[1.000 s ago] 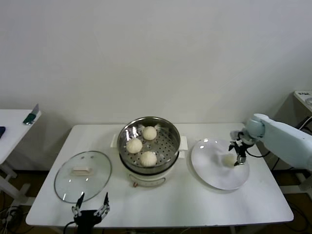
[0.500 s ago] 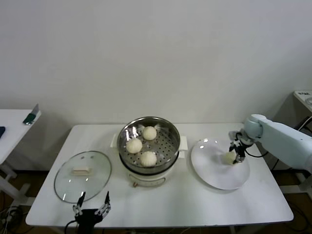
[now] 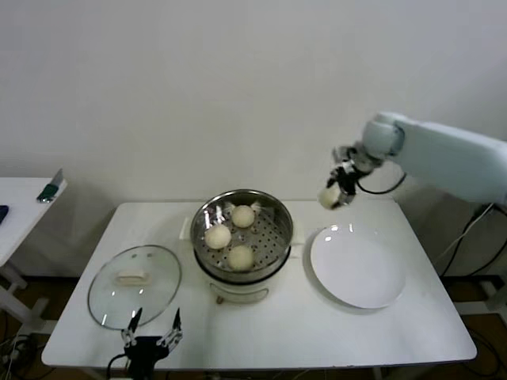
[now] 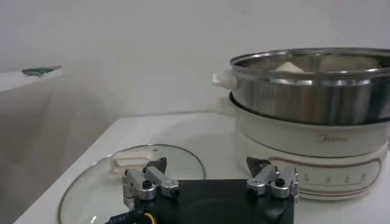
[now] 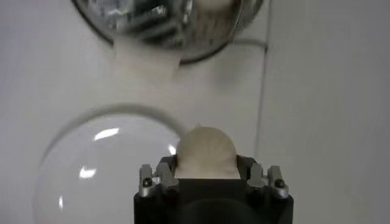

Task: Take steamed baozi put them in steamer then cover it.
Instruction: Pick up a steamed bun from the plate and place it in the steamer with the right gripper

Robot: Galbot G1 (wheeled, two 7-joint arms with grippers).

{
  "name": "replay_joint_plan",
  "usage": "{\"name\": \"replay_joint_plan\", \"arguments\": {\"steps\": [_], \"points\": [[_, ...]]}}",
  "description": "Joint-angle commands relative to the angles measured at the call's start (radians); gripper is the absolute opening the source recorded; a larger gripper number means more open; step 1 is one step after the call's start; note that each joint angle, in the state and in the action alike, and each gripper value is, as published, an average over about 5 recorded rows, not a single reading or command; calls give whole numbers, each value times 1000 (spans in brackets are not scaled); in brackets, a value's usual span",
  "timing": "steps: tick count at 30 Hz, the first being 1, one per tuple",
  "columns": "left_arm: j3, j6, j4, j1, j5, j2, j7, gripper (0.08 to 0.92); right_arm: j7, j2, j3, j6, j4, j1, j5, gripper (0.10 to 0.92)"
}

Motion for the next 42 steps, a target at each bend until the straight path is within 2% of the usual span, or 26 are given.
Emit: {"name": "replay_joint_plan", "arguments": {"steps": [1,18,37,39,42], "points": [[-5,2,-10,3,-2,4,1,823,77,206,-64,-148,164,147,272,653],[-20,2,-18,10,-4,-5,0,823,149,267,-59,-193,58,-138,89,653],[-20,20,-23,1,-7,-6,2,823,136,274,-60,-183,35,-159,43,655],[-20,22,-26,0,-7,-6,2,823,127,271,-56,-170,33,-153,44,672],[-21,25,-31,1,-8,-4,2,823,102,257,-33,-139,30,-139,61,739]]}}
